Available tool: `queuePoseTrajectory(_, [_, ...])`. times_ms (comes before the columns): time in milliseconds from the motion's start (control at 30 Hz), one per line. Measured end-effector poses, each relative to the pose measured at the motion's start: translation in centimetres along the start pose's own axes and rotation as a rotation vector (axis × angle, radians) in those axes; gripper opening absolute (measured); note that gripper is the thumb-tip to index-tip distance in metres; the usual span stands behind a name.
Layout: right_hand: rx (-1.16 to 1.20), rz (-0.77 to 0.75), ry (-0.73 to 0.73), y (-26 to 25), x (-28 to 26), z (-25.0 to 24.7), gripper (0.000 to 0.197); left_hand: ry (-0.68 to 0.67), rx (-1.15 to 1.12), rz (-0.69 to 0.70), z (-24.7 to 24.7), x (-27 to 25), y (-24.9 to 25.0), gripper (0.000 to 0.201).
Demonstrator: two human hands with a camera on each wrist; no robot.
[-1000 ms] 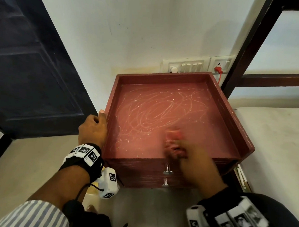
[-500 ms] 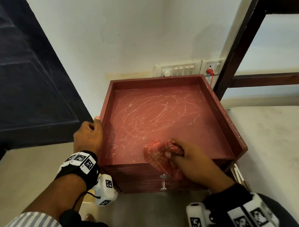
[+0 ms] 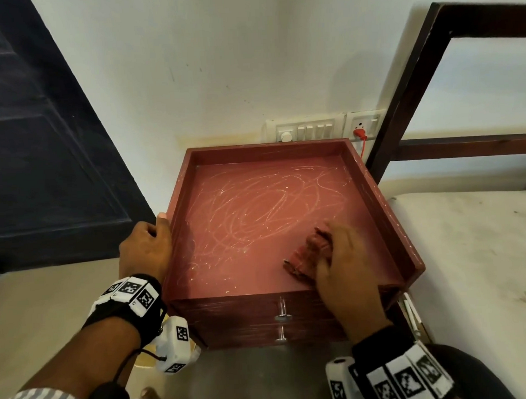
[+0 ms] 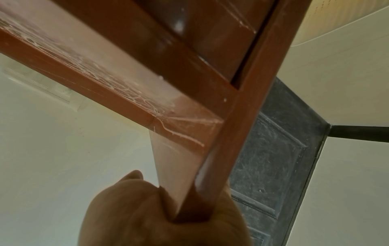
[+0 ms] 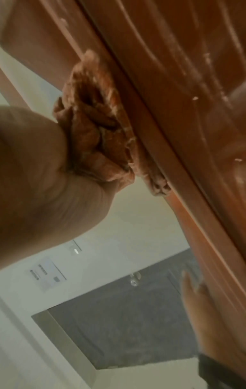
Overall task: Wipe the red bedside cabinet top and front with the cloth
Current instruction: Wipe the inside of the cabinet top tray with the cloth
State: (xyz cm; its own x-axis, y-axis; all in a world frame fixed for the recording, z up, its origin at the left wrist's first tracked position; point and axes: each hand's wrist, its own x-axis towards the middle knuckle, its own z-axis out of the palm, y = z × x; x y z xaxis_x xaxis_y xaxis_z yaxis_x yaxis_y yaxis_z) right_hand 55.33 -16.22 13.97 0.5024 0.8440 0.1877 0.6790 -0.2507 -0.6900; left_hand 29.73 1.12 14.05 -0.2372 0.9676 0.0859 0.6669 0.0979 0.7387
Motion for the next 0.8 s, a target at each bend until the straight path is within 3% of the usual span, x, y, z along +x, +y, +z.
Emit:
queuePoseTrajectory(100, [-0.268, -0.124, -0.229, -0.1, -1.5, 2.6, 0.067, -0.003, -0.009, -0.004, 0.0, -0.1, 0.1, 0.052])
queuePoseTrajectory(167, [-0.394, -0.205, -0.272, -0.3, -2.4, 3.6, 0.067, -0.009, -0.016, -0.008, -0.1, 0.0, -0.1, 0.052])
queuePoseTrajectory(267, [-0.349, -0.266, -0.269, -0.1, -2.1, 3.2, 0.053, -0.023, -0.037, -0.014, -0.1, 0.1, -0.2, 0.053])
queuePoseTrajectory(333, [-0.265, -0.189, -0.258, 0.9, -0.8, 1.5, 0.050, -0.021, -0.059, -0.020, -0.2, 0.0, -0.3, 0.052])
queuePoseTrajectory(467, [-0.437, 0.075, -0.073, 3.5, 1.3, -1.6, 0.044, -0.019, -0.073, -0.020, -0.2, 0.0, -0.3, 0.052])
queuePoseTrajectory(567, [-0.460, 0.174, -0.027, 2.4, 0.9, -0.3, 0.050, -0.020, -0.051, -0.022, 0.0, 0.2, -0.2, 0.053])
queuePoseTrajectory(667, [-0.411, -0.029, -0.070, -1.1, -1.4, 3.6, 0.050, -0.015, -0.068, -0.029, -0.1, 0.2, -0.2, 0.054])
queuePoseTrajectory(800, [-0.250, -0.237, -0.246, -5.3, -4.3, 8.2, 0.048, -0.002, -0.107, -0.083, -0.4, 0.1, 0.0, 0.056])
